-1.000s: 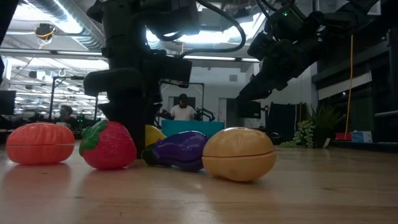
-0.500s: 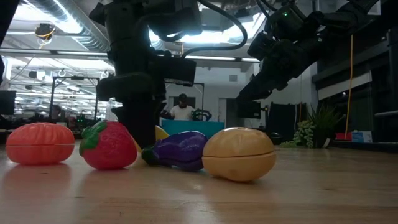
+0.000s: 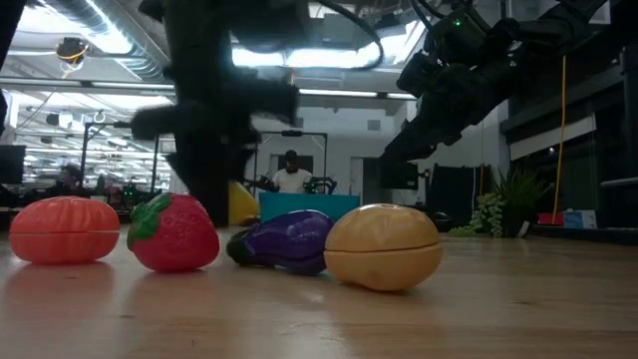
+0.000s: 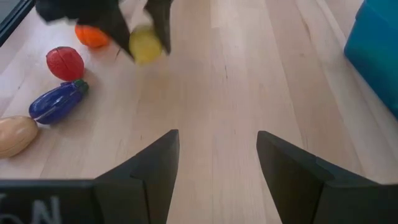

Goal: Pick and placing Produce into tupperware
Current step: Put the lemon into the blue bin

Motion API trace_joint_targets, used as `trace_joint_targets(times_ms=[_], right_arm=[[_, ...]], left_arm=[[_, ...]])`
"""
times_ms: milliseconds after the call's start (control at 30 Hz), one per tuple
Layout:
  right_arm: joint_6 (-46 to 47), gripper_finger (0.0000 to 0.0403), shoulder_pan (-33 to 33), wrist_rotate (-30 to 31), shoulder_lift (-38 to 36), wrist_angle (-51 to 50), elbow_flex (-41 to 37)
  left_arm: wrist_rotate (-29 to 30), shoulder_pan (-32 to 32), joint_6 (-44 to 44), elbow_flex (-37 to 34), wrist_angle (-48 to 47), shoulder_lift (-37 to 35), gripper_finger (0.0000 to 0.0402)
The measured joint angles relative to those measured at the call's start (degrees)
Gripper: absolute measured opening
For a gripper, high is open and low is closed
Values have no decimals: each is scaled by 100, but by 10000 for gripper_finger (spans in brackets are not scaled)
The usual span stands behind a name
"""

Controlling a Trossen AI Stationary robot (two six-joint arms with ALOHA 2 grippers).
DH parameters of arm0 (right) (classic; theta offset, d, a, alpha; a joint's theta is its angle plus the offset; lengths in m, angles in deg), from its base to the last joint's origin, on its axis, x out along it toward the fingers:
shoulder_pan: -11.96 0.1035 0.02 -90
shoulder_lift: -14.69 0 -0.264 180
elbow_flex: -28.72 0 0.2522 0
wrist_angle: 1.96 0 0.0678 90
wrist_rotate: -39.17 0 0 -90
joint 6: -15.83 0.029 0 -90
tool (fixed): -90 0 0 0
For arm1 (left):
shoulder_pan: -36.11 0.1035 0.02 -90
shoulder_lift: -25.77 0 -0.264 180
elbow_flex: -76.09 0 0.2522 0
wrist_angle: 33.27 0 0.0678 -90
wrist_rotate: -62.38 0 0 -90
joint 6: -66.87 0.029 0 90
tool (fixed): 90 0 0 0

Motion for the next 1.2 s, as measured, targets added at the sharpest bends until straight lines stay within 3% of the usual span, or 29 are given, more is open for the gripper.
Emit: trace_joint_targets(times_ms=[233, 433, 567, 733, 967, 1200], right_arm=[[-2, 218, 2, 2, 0, -15, 0], [-3, 218, 2, 2, 0, -69, -2], [-4, 218, 0, 2, 0, -114, -2], [-31, 218, 2, 2, 0, -152, -2], [-129, 218, 1, 2, 0, -155, -2], [-138, 218, 2, 2, 0, -114, -2]], left_arm=[[343, 166, 3, 11, -619, -860, 197], [1165, 267, -67, 11, -1388, -1871, 197], [1525, 266, -142, -223, -1360, -2614, 197], [1513, 274, -257, -1100, -665, -3538, 197], [1400, 274, 35, -2554, 1259, -4454, 197], [1234, 273, 600, -3158, 2734, -4816, 197]])
